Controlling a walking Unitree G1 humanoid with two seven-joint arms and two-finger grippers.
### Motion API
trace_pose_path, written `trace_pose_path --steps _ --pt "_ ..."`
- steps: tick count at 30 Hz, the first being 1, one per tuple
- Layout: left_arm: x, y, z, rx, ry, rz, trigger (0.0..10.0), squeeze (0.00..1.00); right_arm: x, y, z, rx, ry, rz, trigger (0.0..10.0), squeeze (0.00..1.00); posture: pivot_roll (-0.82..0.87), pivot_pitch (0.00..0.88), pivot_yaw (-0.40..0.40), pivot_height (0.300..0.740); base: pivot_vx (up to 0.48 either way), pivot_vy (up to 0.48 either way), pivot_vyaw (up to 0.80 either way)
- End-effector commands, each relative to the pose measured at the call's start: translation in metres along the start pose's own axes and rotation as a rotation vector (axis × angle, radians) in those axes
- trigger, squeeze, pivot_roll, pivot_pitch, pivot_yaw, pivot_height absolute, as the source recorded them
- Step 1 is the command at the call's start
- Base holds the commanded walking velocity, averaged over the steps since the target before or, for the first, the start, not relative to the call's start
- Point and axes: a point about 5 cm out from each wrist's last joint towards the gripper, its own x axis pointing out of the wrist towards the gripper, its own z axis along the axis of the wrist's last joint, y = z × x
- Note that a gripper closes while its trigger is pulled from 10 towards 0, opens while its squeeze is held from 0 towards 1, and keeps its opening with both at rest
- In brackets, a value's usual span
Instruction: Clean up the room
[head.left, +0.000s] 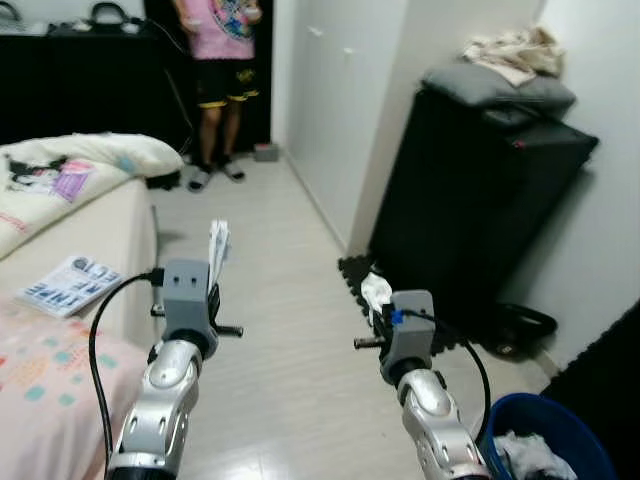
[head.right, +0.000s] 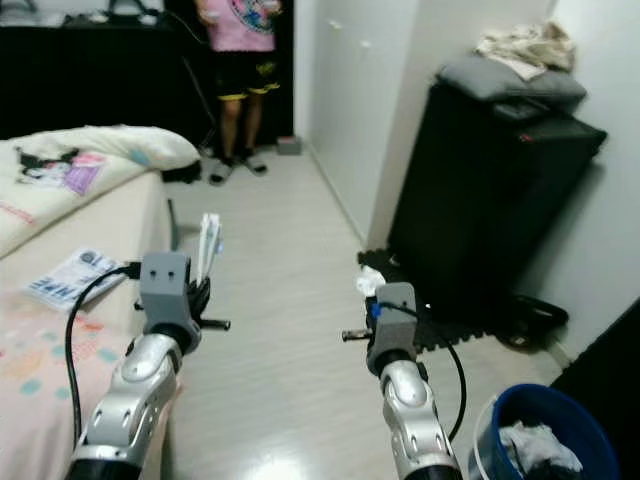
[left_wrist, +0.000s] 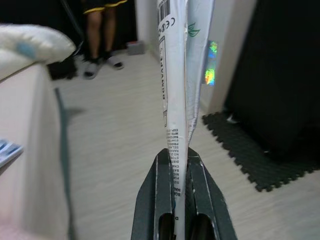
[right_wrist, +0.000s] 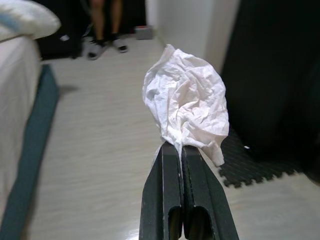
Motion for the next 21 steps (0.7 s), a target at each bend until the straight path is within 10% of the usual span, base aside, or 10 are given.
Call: trace_pose_path --steps 1,21 --pt "0.001 -0.001 0.000 0.021 0.005 -0.011 10.0 0.00 -0.001 -0.002 -0.004 0.030 0.014 -0.019 10.0 0.00 0.04 0.000 -0.048 0.740 0.000 0.000 -0.80" --pt "-0.003 -0.005 -0.013 0.113 0.011 -0.063 10.0 0.00 -0.002 0.005 -0.008 0.049 0.027 0.023 10.0 0.00 0.04 0.000 -0.047 0.740 0.000 0.000 -0.78"
